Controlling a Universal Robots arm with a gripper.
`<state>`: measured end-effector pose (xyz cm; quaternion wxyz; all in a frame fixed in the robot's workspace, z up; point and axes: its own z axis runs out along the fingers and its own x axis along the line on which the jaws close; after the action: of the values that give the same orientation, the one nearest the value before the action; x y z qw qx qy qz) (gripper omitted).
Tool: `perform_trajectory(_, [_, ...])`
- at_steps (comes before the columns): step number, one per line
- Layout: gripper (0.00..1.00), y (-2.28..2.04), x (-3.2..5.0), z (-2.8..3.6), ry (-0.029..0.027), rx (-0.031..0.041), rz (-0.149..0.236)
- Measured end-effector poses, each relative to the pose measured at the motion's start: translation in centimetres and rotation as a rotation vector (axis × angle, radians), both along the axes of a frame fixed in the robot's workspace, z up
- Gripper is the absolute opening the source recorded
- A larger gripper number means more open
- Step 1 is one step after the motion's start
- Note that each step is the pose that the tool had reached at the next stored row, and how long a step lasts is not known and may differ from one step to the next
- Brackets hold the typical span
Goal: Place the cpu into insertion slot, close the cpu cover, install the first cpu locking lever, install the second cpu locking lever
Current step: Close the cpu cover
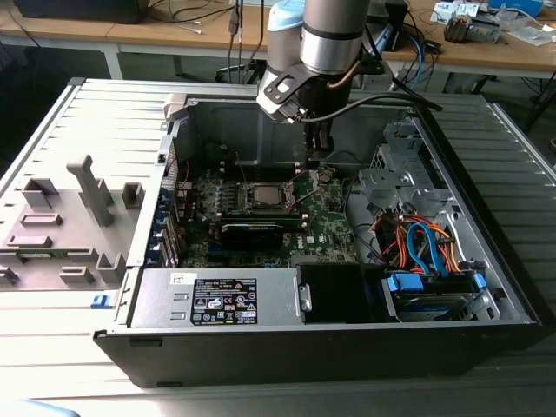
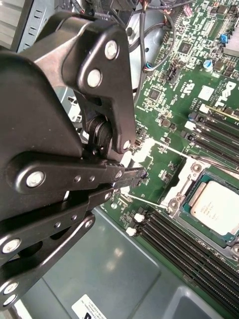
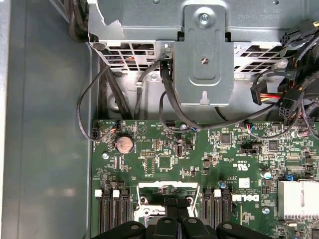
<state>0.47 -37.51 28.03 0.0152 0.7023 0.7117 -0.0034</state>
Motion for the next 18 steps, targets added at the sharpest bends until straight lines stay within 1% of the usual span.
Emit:
perform_trajectory(7, [0.11,0.00,0.38,0.00,-0.0001,0.0001,0.000])
perform_trajectory(15, [0.11,0.00,1.09,-0.01,-0.0001,0.0001,0.000])
perform_trajectory(18, [0.11,-0.01,1.23,-0.02,0.0000,-0.0001,0.000])
